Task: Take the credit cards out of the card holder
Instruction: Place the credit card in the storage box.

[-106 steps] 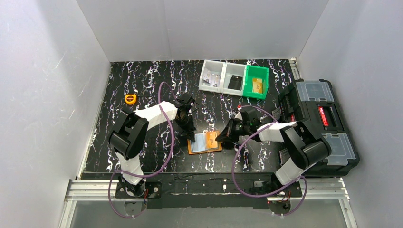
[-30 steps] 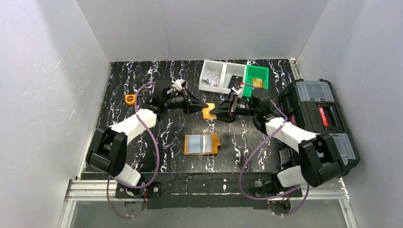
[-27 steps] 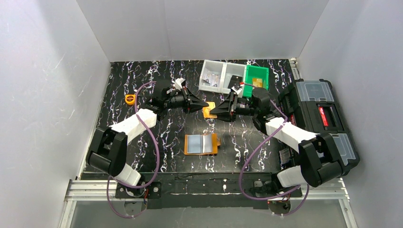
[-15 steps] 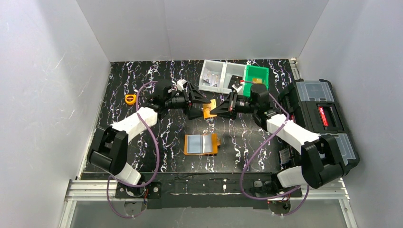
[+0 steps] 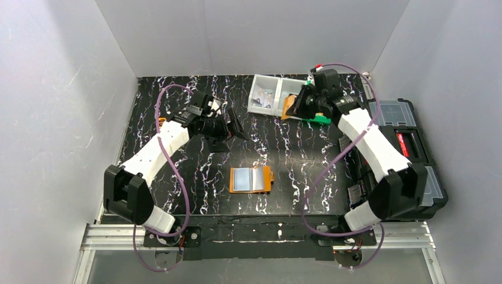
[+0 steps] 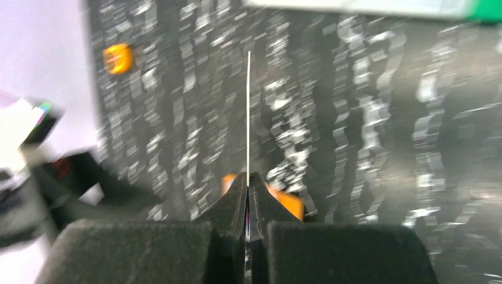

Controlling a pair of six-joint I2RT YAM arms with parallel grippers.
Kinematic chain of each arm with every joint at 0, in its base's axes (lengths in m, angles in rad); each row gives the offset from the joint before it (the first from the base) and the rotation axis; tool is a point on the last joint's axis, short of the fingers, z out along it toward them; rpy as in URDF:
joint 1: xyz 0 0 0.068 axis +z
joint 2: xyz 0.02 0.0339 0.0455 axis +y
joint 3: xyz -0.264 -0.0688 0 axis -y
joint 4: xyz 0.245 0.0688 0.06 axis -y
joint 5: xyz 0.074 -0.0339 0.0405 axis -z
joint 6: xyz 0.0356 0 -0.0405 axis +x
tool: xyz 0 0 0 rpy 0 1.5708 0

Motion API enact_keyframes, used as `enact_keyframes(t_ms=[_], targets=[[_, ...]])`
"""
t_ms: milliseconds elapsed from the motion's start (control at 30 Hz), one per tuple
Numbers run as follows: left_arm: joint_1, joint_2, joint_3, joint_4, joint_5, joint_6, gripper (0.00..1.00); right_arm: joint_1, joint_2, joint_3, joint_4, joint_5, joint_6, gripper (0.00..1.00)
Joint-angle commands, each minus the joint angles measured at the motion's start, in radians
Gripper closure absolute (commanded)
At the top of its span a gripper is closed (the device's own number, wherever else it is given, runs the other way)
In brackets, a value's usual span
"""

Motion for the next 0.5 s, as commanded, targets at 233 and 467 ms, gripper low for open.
enact_keyframes(t_ms=[233, 467], targets=[[0.003, -0.112, 0.011, -0.223, -0.092, 0.168, 0.02, -0.149, 0.429, 0.411, -0.291, 0.550, -0.307, 0.99], [0.003, -0.117, 0.039, -0.255, -0.096, 0.189, 0.02, -0.178, 0.687, 0.734, -0.356, 0.647, -0.412, 0.99]])
